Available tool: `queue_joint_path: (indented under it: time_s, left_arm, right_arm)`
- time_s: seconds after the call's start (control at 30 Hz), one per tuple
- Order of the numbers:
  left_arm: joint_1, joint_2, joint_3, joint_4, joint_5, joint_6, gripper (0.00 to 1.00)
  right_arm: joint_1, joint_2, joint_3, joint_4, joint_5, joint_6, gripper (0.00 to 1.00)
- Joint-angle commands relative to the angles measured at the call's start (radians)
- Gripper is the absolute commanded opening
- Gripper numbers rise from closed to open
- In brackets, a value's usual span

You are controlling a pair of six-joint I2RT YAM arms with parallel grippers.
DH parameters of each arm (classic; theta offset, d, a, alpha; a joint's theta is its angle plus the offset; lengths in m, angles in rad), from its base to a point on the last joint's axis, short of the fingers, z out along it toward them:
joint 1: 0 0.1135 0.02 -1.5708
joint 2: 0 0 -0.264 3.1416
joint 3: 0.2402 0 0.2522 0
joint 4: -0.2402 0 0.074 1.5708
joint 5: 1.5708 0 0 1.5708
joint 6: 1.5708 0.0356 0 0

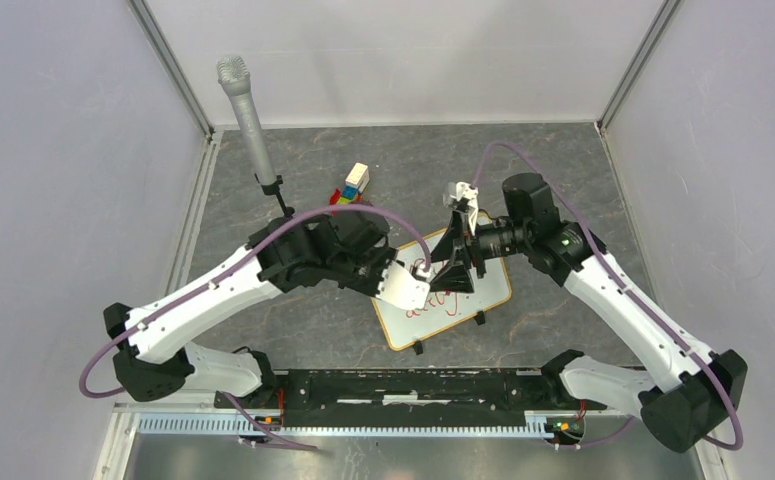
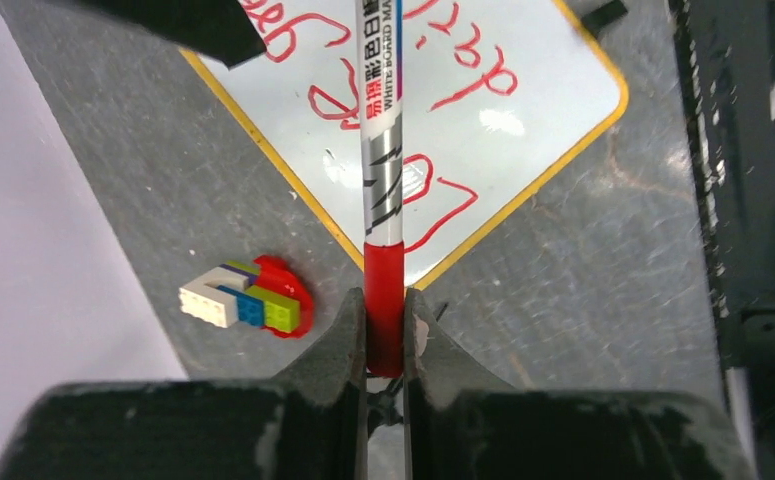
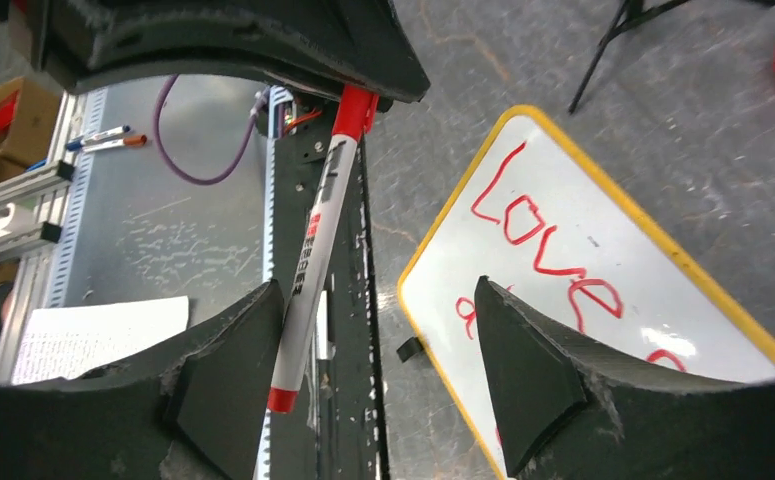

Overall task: Write a sentence on the whiteboard
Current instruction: Close the whiteboard marker at the center of the board.

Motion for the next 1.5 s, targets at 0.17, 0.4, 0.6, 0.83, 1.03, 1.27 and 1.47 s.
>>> queue_joint_path:
  time_s: [0.17, 0.4, 0.6, 0.83, 1.03, 1.27, 1.47]
  left_arm:
    - [-0.102, 0.075, 0.024, -0.060, -0.182, 0.184, 0.04]
    - [-0.110, 0.095, 0.056, -0.048, -0.190, 0.176, 0.03]
    - [-0.110, 0.092, 0.064, -0.038, -0.190, 0.172, 0.03]
    - [-0.109, 0.086, 0.063, -0.022, -0.208, 0.168, 0.03]
    - [-0.109, 0.080, 0.046, 0.009, -0.249, 0.129, 0.30]
    - [-0.058, 0.097, 0.122, 0.048, -0.229, -0.019, 0.79]
    - [0.046, 0.202, 0.322, 0.016, -0.103, -0.287, 1.00]
  right_arm:
    - [0.068, 0.047, 0.035, -0.073, -0.007, -0.045, 0.69]
    - [0.117, 0.070, 0.013, -0.077, 0.018, -0.065, 0.56]
    - [0.129, 0.085, 0.016, -0.094, 0.063, -0.082, 0.55]
    - [0.138, 0.096, 0.022, -0.105, 0.077, -0.095, 0.37]
    - [0.124, 0.103, 0.069, -0.130, 0.094, -0.106, 0.00]
    - [-0.071, 0.089, 0.130, -0.150, 0.095, -0.134, 0.00]
    - [-0.352, 0.071, 0.132, -0.129, 0.055, -0.178, 0.00]
